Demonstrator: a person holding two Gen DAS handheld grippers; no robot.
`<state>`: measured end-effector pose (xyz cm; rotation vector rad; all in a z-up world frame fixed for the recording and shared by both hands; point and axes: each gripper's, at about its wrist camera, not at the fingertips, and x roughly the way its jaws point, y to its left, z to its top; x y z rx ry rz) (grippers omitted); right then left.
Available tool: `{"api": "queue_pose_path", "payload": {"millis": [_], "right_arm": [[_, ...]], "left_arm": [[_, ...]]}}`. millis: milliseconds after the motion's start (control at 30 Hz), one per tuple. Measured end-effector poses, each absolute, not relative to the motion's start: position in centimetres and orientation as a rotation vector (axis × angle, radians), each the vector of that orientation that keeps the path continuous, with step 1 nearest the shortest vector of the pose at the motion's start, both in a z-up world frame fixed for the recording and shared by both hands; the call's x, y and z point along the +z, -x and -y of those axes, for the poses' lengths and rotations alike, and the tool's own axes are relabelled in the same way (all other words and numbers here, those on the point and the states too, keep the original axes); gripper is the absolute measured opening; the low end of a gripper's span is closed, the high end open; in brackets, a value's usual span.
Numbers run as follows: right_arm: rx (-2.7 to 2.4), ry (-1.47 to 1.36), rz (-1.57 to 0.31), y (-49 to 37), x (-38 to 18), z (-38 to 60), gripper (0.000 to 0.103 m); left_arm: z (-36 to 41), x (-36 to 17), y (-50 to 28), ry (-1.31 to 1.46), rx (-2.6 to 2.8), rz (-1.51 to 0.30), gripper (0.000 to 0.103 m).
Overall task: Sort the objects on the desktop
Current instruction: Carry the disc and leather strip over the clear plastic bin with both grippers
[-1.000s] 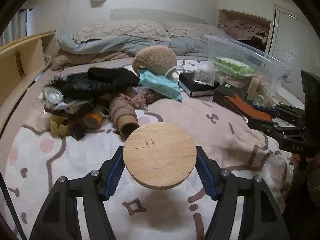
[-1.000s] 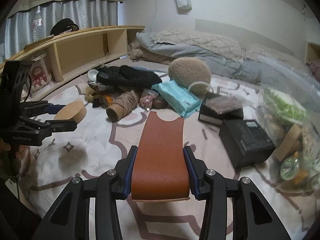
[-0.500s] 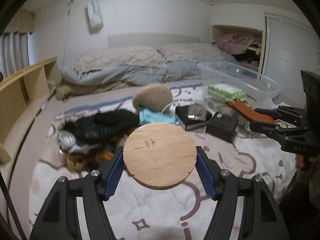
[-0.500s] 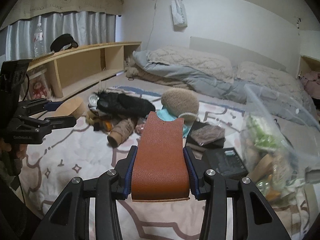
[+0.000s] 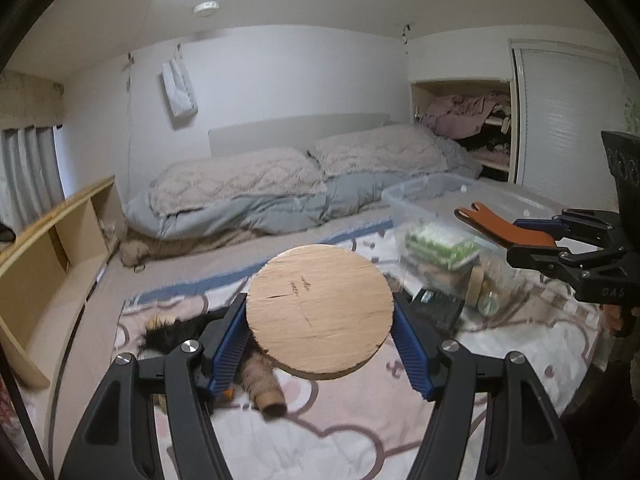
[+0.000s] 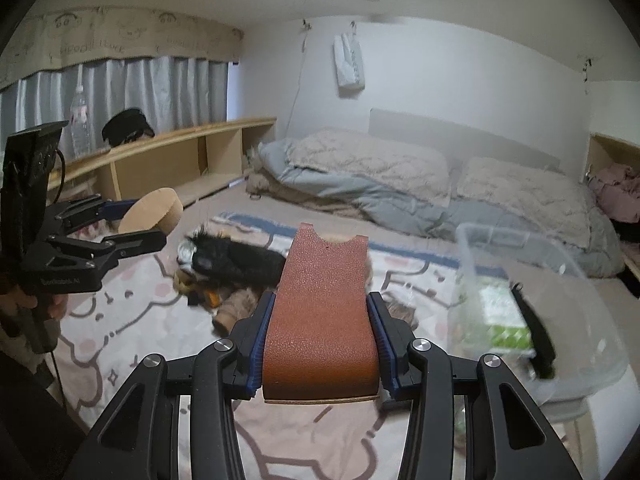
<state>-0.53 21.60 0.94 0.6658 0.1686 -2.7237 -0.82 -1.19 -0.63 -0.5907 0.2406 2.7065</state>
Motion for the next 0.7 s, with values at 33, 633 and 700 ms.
{"api": "queue_pose_path", "payload": {"millis": [33, 633, 700], "right_arm": [[-2.730, -0.655, -0.170, 0.5, 1.5, -22.0, 0.045], [-2.978, -0.568, -0.058, 2.8, 9.6, -31.8, 0.045], [-3.006, -0.577, -0.051, 3.0, 9.3, -32.9, 0.045]], "left_arm": [[0.7, 0.2, 1.0, 0.570, 2.705, -0.235, 0.068], [-9.3, 9.1, 4.4, 0.340, 2.609, -0.190, 0.068], [-11.0, 9.4, 5.3, 0.331, 2.587, -0.186, 0.068]]}}
